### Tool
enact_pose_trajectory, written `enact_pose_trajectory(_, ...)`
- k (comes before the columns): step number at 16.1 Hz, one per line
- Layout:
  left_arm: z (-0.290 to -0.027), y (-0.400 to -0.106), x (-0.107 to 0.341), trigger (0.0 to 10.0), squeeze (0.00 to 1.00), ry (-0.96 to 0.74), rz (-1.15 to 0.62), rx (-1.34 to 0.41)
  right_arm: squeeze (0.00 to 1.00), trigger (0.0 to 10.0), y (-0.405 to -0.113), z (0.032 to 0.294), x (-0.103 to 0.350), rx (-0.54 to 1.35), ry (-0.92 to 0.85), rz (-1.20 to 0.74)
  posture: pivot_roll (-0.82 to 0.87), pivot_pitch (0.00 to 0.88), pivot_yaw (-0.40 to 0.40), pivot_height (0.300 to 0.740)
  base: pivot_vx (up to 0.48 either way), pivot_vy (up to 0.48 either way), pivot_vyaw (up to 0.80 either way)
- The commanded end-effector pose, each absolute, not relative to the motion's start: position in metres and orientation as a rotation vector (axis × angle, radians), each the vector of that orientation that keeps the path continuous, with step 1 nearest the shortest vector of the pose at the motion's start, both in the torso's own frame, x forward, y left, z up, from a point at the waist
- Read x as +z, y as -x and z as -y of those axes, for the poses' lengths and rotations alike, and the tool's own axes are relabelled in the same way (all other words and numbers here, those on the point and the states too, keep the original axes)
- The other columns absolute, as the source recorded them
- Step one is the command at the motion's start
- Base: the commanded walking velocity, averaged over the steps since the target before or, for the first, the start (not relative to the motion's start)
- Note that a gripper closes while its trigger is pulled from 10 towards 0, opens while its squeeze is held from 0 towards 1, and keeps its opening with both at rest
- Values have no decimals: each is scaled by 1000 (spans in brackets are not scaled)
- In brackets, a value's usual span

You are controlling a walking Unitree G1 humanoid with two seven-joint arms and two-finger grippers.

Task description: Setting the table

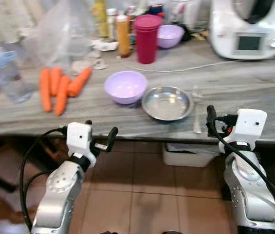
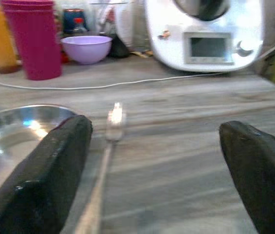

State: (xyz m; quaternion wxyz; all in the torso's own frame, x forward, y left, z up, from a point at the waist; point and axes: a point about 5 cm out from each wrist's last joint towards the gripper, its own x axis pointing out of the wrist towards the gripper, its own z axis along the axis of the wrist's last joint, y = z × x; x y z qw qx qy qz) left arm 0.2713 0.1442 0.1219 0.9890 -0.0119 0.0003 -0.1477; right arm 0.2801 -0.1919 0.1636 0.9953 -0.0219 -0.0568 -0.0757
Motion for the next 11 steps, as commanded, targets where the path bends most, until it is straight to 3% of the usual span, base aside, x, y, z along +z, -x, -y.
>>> enact_pose_trajectory(1,-146,-271,119,10000,0,9,-12,-274,1000,10000,-277,192,166,-148,43,113,-211,60,52,740,-262,0,-750)
enact_pose_trajectory(4,-147,-272,118,10000,0,8,-17,-260,992,10000,-275,188,163,-129,37,103,-210,59,48,740,-345,0,-427)
enact_pose_trajectory(5,-146,-272,118,10000,0,6,-18,-258,616,10000,-275,187,162,-120,39,100,-210,59,48,740,-386,0,0)
enact_pose_trajectory(6,-146,-272,118,10000,0,2,-19,-258,59,10000,-275,185,162,-115,39,97,-210,59,48,740,-394,0,0)
enact_pose_trajectory(7,-145,-272,118,10000,0,0,-21,-260,0,10000,-275,185,162,-114,39,95,-211,60,48,740,-424,0,0)
enact_pose_trajectory(11,-145,-271,116,10000,0,-4,-30,-272,0,10000,-276,185,160,-116,31,87,-210,60,51,740,-433,0,0)
